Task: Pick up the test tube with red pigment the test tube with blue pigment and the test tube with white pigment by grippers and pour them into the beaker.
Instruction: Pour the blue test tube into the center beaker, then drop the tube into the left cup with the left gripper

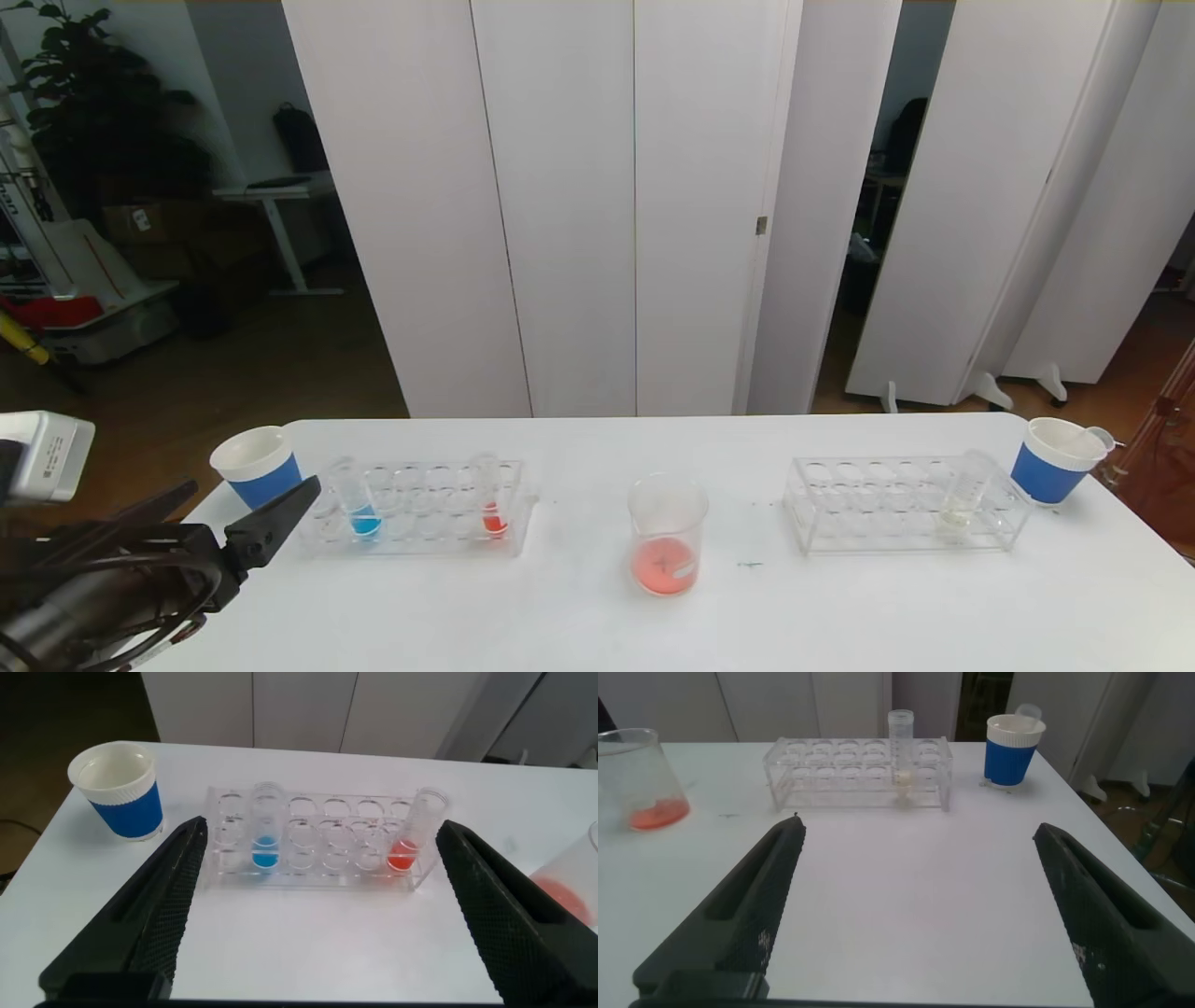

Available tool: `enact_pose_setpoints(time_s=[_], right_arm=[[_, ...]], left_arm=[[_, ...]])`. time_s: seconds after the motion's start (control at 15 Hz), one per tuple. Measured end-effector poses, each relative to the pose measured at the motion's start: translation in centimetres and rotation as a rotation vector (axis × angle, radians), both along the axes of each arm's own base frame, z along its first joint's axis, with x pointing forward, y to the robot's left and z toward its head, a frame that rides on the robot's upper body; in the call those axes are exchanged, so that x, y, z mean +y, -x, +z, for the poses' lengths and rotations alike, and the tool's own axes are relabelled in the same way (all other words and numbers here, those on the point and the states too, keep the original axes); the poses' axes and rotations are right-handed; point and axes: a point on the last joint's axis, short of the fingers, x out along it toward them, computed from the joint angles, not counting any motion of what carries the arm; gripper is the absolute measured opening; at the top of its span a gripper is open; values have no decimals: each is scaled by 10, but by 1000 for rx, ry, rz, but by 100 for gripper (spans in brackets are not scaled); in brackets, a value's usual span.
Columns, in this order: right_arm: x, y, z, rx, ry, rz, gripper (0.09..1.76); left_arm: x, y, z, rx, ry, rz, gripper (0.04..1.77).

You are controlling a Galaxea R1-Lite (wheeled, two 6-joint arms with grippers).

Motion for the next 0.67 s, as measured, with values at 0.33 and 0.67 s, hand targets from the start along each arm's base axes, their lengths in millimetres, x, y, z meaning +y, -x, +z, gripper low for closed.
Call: enact_pose_setpoints(time_s=[0.33, 0.67], right_arm=[[0, 0, 0, 0, 0, 0, 175], [0, 0, 0, 0, 0, 0, 175]], left_arm=[[-6, -17, -24, 4, -6, -22, 175], [-11, -34, -43, 13, -11, -22, 175]])
